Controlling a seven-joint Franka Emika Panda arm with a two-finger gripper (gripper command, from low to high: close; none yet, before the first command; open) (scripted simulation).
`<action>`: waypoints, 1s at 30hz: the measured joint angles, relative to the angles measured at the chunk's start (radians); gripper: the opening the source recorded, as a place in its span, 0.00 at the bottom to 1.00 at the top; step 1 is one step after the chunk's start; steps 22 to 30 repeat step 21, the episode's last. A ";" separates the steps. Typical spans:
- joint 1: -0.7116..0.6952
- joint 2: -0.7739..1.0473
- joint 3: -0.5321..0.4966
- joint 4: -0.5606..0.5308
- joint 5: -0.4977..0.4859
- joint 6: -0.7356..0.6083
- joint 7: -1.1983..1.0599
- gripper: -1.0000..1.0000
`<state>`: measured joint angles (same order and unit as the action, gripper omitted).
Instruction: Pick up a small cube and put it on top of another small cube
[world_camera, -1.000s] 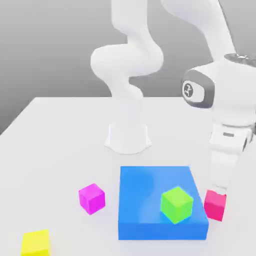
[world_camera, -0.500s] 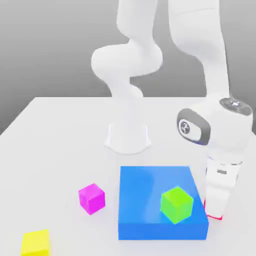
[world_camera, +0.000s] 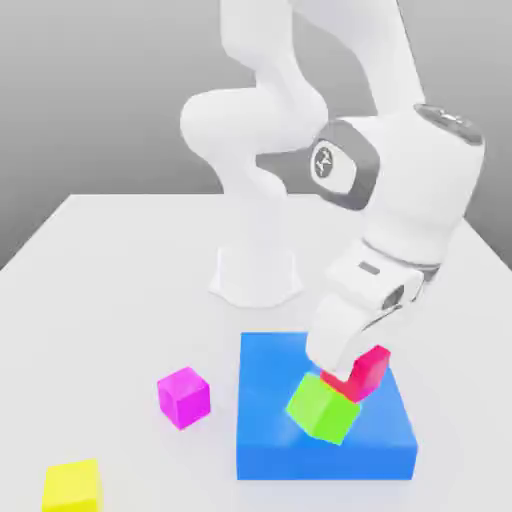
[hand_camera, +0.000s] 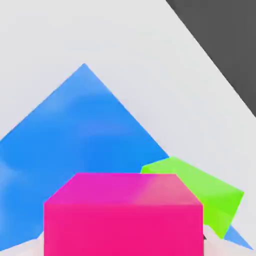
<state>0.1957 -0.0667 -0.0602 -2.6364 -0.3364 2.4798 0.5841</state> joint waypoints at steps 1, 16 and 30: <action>-0.031 -0.024 -0.022 -0.019 0.001 -0.003 0.007 0.00; -0.152 -0.011 -0.295 -0.247 0.269 0.330 -0.190 0.00; -0.135 0.084 -0.279 -0.247 0.368 0.419 -0.258 1.00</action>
